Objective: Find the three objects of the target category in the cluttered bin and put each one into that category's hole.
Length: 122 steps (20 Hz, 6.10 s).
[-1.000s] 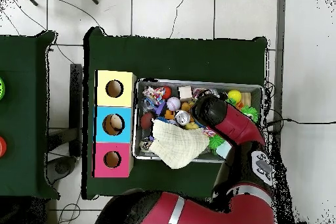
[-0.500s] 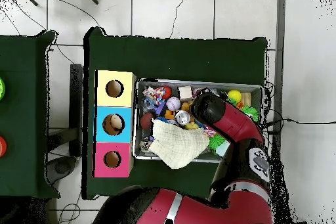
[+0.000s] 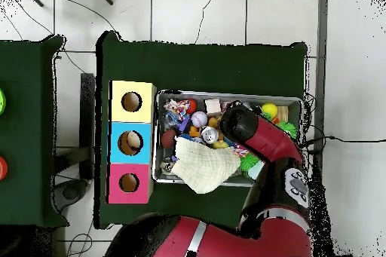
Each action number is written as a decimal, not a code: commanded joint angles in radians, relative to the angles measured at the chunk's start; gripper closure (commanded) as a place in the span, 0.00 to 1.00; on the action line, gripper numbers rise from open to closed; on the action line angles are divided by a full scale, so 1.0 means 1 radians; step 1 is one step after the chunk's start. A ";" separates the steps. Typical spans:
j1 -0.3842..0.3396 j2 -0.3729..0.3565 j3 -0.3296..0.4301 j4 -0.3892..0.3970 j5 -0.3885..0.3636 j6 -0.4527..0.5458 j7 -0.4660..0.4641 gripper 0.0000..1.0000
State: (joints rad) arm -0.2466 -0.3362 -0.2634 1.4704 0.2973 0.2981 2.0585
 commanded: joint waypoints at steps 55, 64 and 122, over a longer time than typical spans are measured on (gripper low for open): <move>0.030 -0.638 0.207 0.542 -0.114 0.132 -0.002 1.00; 0.028 -0.667 0.227 0.579 -0.100 0.127 0.021 1.00; 0.472 -0.464 0.055 0.579 0.162 -0.136 0.242 1.00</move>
State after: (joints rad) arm 0.2576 -0.8665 -0.2090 2.0718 0.4280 0.1630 2.0963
